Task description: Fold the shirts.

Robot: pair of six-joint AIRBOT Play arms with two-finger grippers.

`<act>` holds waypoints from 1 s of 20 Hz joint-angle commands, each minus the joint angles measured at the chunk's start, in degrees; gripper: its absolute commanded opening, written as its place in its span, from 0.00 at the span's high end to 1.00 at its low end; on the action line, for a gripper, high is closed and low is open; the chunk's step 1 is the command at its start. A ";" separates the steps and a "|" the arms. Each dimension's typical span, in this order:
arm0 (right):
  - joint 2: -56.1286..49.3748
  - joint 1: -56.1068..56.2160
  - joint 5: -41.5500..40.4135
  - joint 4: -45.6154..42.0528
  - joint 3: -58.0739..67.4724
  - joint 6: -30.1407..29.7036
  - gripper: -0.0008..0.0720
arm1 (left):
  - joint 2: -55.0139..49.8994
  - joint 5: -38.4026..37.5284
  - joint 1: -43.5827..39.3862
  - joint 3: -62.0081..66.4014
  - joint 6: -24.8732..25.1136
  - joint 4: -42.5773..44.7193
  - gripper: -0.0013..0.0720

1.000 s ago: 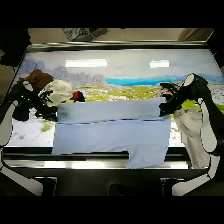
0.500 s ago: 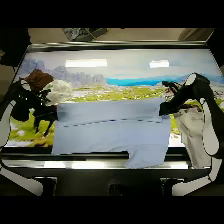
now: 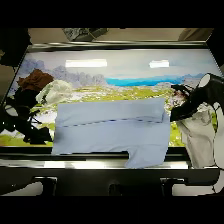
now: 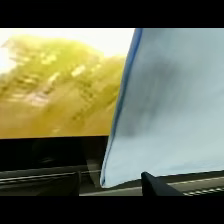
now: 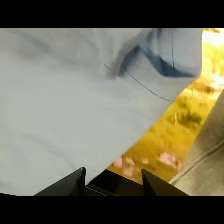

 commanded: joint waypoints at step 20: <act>19.89 -12.66 -3.63 11.58 -35.34 -7.63 0.30 | 6.60 12.24 1.62 -15.34 4.42 -8.70 0.94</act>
